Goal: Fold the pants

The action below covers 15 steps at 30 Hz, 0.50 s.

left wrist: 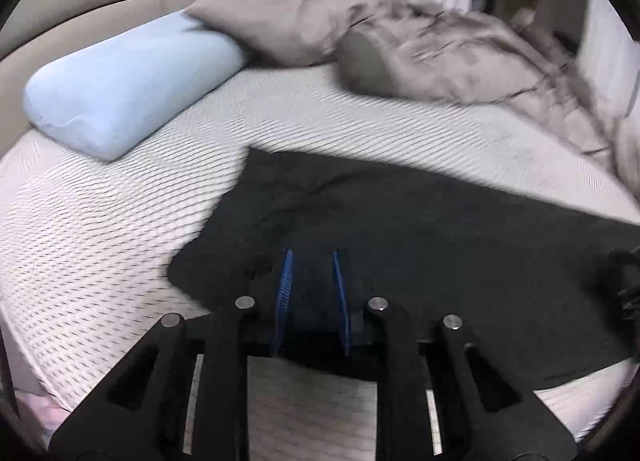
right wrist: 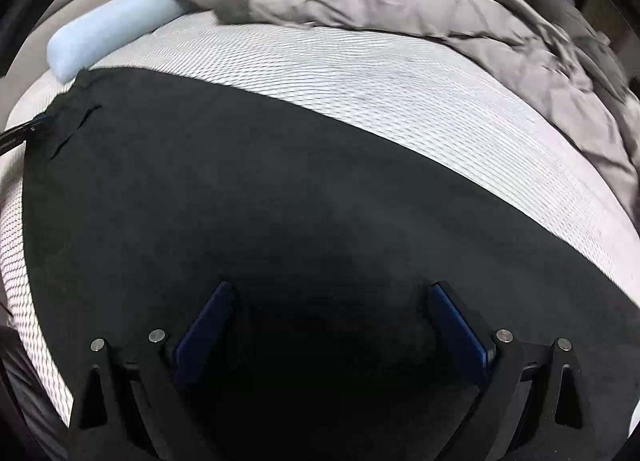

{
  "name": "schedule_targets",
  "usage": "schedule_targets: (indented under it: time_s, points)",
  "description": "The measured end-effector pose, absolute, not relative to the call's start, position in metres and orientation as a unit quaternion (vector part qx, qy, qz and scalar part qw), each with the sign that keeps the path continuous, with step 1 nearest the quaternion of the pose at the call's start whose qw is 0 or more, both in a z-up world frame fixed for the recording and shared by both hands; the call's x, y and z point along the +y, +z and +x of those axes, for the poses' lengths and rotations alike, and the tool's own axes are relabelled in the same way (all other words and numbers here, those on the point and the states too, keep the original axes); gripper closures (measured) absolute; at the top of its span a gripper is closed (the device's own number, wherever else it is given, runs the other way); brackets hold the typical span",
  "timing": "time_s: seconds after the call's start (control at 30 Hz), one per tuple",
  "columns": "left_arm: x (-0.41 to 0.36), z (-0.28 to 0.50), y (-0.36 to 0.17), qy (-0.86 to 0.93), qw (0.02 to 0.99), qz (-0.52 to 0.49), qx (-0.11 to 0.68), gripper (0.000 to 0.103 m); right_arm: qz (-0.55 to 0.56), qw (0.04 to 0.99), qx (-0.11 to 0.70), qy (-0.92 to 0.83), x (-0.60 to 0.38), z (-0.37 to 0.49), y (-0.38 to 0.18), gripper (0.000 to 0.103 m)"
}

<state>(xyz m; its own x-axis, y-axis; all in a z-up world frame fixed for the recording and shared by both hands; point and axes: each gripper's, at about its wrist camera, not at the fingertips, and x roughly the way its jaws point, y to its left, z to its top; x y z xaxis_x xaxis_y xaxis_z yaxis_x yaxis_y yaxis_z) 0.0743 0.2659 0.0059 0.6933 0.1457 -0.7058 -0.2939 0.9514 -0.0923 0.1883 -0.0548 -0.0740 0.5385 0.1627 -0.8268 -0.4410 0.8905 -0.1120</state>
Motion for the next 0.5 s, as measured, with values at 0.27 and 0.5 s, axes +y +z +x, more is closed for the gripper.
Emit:
schedule_targets:
  time_s: [0.27,0.5]
  points:
    - [0.097,0.087,0.009,-0.091,0.926,-0.091,0.355,0.031,-0.158,0.856,0.425,0.246,-0.059,0.137,-0.067,0.004]
    - [0.001,0.091,-0.047,-0.177,0.885,0.001,0.431,0.03,-0.174,0.856,0.441,0.206,-0.139,0.116,-0.081,0.004]
